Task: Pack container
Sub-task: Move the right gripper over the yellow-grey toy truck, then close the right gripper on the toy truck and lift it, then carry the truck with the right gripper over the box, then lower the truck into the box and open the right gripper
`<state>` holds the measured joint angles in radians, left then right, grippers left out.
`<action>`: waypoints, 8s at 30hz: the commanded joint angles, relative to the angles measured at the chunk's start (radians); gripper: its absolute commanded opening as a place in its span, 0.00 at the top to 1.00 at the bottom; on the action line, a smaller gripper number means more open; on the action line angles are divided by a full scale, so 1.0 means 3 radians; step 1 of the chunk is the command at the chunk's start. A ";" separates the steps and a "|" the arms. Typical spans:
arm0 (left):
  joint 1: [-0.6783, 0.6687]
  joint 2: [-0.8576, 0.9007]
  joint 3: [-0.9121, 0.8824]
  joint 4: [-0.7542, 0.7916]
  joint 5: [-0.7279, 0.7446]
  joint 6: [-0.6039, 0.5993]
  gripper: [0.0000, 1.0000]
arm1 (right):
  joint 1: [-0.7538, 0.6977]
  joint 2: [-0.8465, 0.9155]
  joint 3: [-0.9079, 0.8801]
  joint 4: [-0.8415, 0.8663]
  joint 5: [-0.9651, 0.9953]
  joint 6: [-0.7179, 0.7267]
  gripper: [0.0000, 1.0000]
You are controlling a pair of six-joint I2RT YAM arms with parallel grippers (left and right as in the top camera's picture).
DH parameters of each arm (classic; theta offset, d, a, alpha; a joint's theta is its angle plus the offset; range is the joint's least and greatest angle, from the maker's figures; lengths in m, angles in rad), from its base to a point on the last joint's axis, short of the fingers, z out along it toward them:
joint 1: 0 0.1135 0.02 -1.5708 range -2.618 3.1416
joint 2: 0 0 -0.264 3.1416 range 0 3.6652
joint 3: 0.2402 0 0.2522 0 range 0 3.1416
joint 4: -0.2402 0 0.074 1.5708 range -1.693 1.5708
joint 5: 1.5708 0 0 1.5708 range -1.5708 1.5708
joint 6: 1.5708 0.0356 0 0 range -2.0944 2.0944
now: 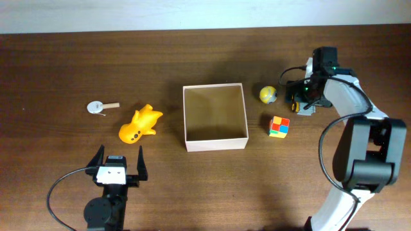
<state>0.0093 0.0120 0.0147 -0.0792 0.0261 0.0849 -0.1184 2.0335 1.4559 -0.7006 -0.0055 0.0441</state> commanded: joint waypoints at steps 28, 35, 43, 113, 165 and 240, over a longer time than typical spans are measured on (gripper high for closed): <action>0.0022 -0.0020 -0.0019 -0.0008 -0.0011 -0.0006 0.01 | -0.0028 0.0229 0.0043 -0.0022 0.0055 -0.0071 0.45; 0.0022 -0.0020 -0.0019 -0.0008 -0.0011 -0.0006 0.01 | -0.0028 0.0103 0.0254 -0.0272 0.0053 -0.0071 0.45; 0.0022 -0.0020 -0.0019 -0.0008 -0.0011 -0.0006 0.01 | -0.0027 0.0065 0.0988 -0.0950 -0.0003 -0.0094 0.45; 0.0022 -0.0020 -0.0019 -0.0008 -0.0011 -0.0006 0.01 | 0.2635 0.0669 0.1569 -0.0868 0.0532 0.1455 0.45; 0.0022 -0.0020 -0.0019 -0.0008 -0.0011 -0.0006 0.01 | 0.2635 0.0647 0.1577 -0.1082 0.0006 0.1361 0.46; 0.0022 -0.0020 -0.0019 -0.0008 -0.0011 -0.0006 0.01 | 0.2300 0.0337 0.1830 -0.1980 0.0041 0.0804 0.56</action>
<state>0.0093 0.0116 0.0147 -0.0788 0.0261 0.0849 0.5591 2.1365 2.0624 -1.2976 0.0059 0.2886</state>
